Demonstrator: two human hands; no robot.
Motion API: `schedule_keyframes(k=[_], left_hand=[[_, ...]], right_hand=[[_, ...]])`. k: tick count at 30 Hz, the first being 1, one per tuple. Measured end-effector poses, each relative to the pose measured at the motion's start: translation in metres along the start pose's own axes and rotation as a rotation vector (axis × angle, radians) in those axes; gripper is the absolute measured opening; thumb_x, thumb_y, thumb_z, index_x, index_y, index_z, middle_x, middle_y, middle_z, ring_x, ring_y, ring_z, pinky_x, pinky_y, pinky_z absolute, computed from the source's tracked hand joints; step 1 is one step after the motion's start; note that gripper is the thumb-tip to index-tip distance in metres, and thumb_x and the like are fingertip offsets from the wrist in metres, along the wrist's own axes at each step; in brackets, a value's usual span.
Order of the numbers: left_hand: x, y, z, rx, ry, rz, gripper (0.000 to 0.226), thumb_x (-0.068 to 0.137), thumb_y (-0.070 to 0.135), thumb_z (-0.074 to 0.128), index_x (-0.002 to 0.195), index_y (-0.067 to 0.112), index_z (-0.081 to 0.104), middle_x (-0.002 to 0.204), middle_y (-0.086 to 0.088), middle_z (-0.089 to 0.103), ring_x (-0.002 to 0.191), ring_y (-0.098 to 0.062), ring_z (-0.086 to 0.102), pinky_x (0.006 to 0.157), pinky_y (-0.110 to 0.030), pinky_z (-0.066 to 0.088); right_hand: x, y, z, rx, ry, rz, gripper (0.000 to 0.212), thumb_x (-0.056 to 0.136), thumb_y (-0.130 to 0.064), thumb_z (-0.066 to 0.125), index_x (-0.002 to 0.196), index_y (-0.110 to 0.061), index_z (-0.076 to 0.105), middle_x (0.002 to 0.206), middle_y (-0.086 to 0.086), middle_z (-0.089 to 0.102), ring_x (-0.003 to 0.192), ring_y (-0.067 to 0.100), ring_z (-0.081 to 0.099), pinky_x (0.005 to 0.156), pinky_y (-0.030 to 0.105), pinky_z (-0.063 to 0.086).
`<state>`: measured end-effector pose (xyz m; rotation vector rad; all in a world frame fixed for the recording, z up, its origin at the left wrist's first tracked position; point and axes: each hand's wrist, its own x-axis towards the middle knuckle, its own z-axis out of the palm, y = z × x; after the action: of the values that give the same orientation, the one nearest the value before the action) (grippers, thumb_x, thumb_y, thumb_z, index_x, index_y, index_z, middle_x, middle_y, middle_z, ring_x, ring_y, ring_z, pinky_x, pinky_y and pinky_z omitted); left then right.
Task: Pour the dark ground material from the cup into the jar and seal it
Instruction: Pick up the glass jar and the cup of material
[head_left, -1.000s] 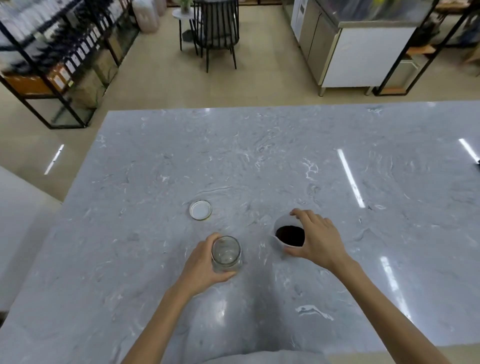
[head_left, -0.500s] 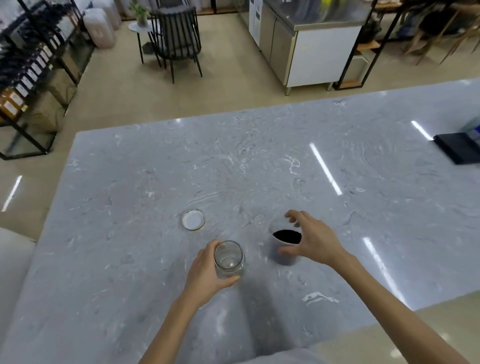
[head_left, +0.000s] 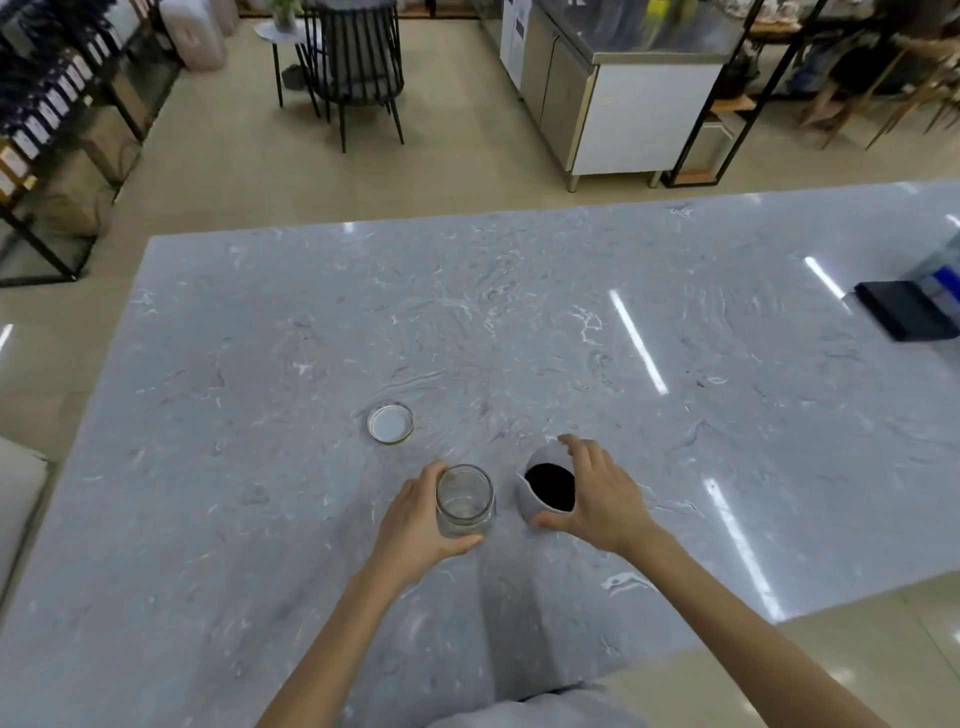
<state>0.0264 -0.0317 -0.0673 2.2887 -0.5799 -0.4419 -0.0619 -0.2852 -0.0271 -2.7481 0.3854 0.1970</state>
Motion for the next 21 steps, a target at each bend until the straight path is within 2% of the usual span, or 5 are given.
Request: schedule_keyframes(k=[3,9,13,16,21], left_hand=[[0.001,-0.001,-0.001,0.006,-0.018,0.001,0.098,0.053,0.058,0.086,0.135,0.032,0.037,0.116,0.006,0.056,0.109,-0.02,0.056,0.085,-0.035,0.047],[0.009,0.001,-0.007,-0.03,-0.103,-0.019,0.094,0.048,0.061,0.084,0.126,0.043,0.034,0.114,0.007,0.056,0.105,-0.014,0.055,0.08,-0.028,0.044],[0.011,0.002,-0.003,-0.134,-0.099,0.0,0.101,0.053,0.051,0.089,0.14,0.044,0.039,0.133,0.022,0.058,0.122,0.001,0.054,0.096,-0.012,0.04],[0.009,0.005,-0.002,-0.169,-0.071,-0.009,0.095,0.054,0.051,0.089,0.137,0.044,0.043,0.129,0.025,0.06,0.118,0.004,0.057,0.098,-0.02,0.045],[0.008,0.007,-0.002,-0.16,-0.073,0.013,0.086,0.056,0.052,0.089,0.13,0.043,0.046,0.122,0.026,0.062,0.112,0.006,0.058,0.094,-0.021,0.047]], right_hand=[[0.005,0.007,-0.006,0.002,-0.13,-0.078,0.134,0.051,-0.096,0.054,0.154,-0.03,0.0,0.158,-0.004,0.017,0.138,0.022,0.034,0.095,0.044,0.049],[0.008,0.012,-0.003,0.219,-0.048,-0.072,0.089,0.062,-0.068,0.077,0.134,-0.037,0.036,0.131,-0.022,0.052,0.118,0.001,0.056,0.09,0.028,0.05],[0.014,0.009,-0.014,0.265,0.082,-0.075,0.077,0.063,-0.062,0.082,0.126,-0.038,0.045,0.122,-0.03,0.056,0.112,-0.009,0.055,0.087,0.021,0.048],[0.017,0.009,-0.032,0.263,0.187,-0.065,0.076,0.063,-0.063,0.081,0.126,-0.043,0.043,0.117,-0.037,0.051,0.109,-0.017,0.049,0.081,0.007,0.036],[0.011,0.019,-0.018,0.258,0.051,0.028,0.074,0.07,-0.053,0.083,0.13,-0.031,0.046,0.124,-0.021,0.058,0.113,0.0,0.058,0.09,0.028,0.049]])
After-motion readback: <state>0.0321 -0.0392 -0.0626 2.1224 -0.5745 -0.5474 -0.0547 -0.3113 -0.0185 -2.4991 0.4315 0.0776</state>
